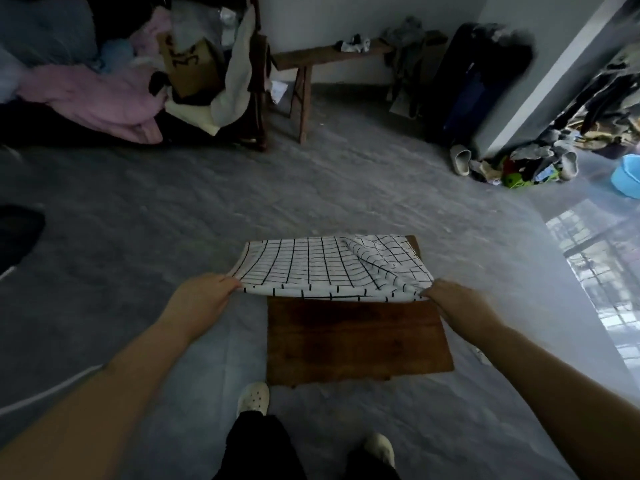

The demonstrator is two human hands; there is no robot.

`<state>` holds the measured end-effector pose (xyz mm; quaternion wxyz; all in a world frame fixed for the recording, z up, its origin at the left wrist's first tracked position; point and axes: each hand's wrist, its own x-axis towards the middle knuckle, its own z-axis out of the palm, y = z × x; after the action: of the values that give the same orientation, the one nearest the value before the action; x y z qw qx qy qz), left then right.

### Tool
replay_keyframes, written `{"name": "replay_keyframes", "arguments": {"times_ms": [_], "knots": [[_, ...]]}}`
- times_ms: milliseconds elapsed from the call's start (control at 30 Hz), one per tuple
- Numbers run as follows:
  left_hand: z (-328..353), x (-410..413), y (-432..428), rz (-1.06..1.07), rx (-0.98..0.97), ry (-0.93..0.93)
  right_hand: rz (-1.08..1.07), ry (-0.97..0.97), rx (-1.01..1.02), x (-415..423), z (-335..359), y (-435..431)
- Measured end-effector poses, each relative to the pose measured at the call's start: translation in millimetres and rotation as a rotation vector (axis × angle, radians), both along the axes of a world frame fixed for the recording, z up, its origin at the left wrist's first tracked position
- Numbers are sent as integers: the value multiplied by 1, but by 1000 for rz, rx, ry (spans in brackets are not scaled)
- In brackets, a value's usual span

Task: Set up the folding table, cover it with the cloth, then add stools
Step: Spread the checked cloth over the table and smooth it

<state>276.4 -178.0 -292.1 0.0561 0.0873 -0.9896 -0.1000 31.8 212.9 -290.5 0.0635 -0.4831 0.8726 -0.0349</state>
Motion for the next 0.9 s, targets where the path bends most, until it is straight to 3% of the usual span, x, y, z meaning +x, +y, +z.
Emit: {"name": "replay_keyframes", "arguments": {"times_ms": [167,333,533,700,900], "knots": [[-39,30,65,117,19,-103,109,-87,37,-9,-37,33],[-78,51,120,352,167,-340,172,-230,8,0,-65,56],[-136,66,137,541,283,-469,222,-396,306,25,-143,59],[-187,77,139,689,371,-425,170,-458,370,53,-212,60],[-241,84,138,695,472,-444,92,-516,364,70,-269,57]]}}
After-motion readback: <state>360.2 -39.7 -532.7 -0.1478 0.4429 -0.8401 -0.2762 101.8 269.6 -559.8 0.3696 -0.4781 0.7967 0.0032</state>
